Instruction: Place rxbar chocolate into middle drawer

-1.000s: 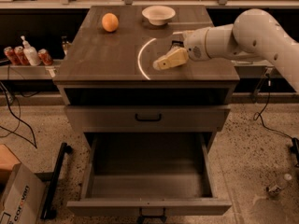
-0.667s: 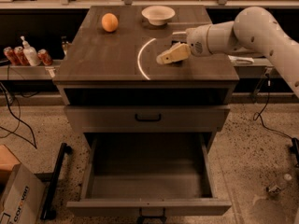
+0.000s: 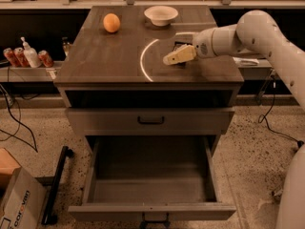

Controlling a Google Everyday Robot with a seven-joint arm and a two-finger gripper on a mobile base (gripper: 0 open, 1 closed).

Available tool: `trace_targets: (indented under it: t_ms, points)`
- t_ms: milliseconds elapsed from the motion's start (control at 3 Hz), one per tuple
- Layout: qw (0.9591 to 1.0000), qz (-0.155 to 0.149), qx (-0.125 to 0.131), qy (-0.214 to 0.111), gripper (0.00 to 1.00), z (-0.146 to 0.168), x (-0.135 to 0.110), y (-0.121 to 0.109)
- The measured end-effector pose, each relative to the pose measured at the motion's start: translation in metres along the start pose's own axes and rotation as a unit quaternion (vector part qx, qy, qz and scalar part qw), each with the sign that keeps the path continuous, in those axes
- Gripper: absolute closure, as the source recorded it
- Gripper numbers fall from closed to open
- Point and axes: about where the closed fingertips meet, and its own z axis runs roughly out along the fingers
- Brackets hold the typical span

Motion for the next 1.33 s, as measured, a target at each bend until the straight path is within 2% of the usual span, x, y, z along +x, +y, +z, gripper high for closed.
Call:
trace_targets:
  t_ms: [333,667,1000,1333]
  points:
    - [0.9999,0.008,0.003,0.011,0.0,0.004,0.01,-0.008]
    - [0.9997,0.009,0.005,0.022,0.19,0.006,0.015,-0.012]
    - [0.9994,0.007,0.001,0.035,0.49,0.009,0.023,-0.011]
    - [0.999,0.006,-0.002,0.044,0.72,0.011,0.028,-0.009]
